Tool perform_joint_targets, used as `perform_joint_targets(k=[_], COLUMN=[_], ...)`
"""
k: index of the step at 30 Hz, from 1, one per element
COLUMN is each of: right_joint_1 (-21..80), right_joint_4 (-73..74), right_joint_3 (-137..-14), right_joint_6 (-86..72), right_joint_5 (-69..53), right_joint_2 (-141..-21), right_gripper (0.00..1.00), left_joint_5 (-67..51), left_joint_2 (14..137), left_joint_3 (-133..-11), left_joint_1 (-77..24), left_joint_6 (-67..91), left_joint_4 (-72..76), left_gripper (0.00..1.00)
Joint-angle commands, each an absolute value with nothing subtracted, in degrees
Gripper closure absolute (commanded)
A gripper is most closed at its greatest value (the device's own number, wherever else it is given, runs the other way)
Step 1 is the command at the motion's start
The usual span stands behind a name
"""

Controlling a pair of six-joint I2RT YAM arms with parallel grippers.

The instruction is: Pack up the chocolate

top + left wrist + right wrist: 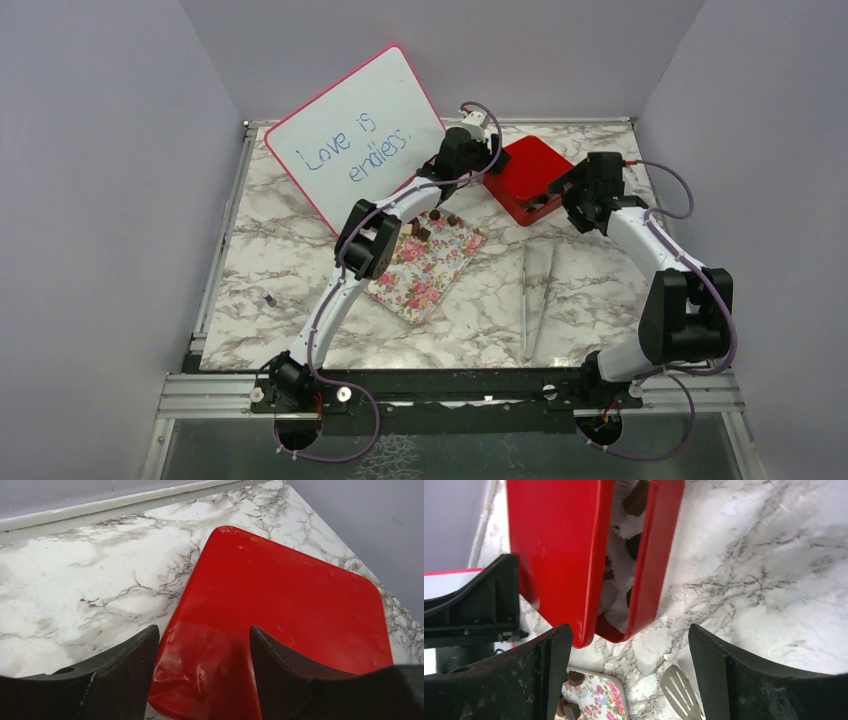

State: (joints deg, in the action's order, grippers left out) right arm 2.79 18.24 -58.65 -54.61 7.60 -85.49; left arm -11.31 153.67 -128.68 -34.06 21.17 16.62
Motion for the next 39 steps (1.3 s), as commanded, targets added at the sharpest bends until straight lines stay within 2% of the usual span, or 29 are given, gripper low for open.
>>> perform_joint_targets(k=[1, 5, 9, 14, 18, 24, 27, 32, 39], right_joint_1=[1.6, 1.1, 0.9, 0.9, 0.9, 0.9, 0.9, 0.9, 1.4], right_joint_4=[10.3, 6.9, 6.0, 5.1, 4.4, 7.9, 11.3, 13.8, 17.9], right_joint_3=[-57.4, -55.7, -54.9, -53.2, -52.5, -49.8, -50.1, -50.7, -50.3], right_joint_6=[-52.4, -52.6, -52.8, -54.8, -56.2, -58.5, -58.5, -57.9, -57.6], right_joint_5=[2.1, 0.6, 0.3, 0.3, -2.3, -1.6, -0.4, -0.5, -0.4], right_joint_2=[-86.2, -87.4, -89.0, -90.6, -93.8, -93.5, -92.8, -94.0, -97.3], right_gripper=[0.10, 0.12, 0.16, 0.26, 0.36, 0.55, 0.61, 0.68, 0.79], left_joint_5=[-18.7, -23.4, -24.7, -23.2, -23.0, -22.2, -21.6, -17.7, -13.9], left_joint_2=[154.7, 154.4, 152.8, 150.9, 150.4, 148.2, 147.0, 144.3, 139.9], left_joint_3=[-130.6, -130.3, -126.9, -123.0, -122.0, -120.3, -120.4, -119.0, -114.9], left_joint_1=[-34.2, -34.6, -35.6, -35.9, -35.9, -35.9, -35.9, -35.8, -35.5], left_joint_6=[22.2, 22.3, 19.1, 16.8, 16.5, 18.6, 21.3, 25.4, 32.1], left_joint_4=[19.7, 21.1, 22.7, 23.2, 23.3, 23.4, 23.5, 23.4, 22.5], left_gripper=[0.36, 0.43, 0.44, 0.45, 0.50, 0.50, 0.42, 0.38, 0.49])
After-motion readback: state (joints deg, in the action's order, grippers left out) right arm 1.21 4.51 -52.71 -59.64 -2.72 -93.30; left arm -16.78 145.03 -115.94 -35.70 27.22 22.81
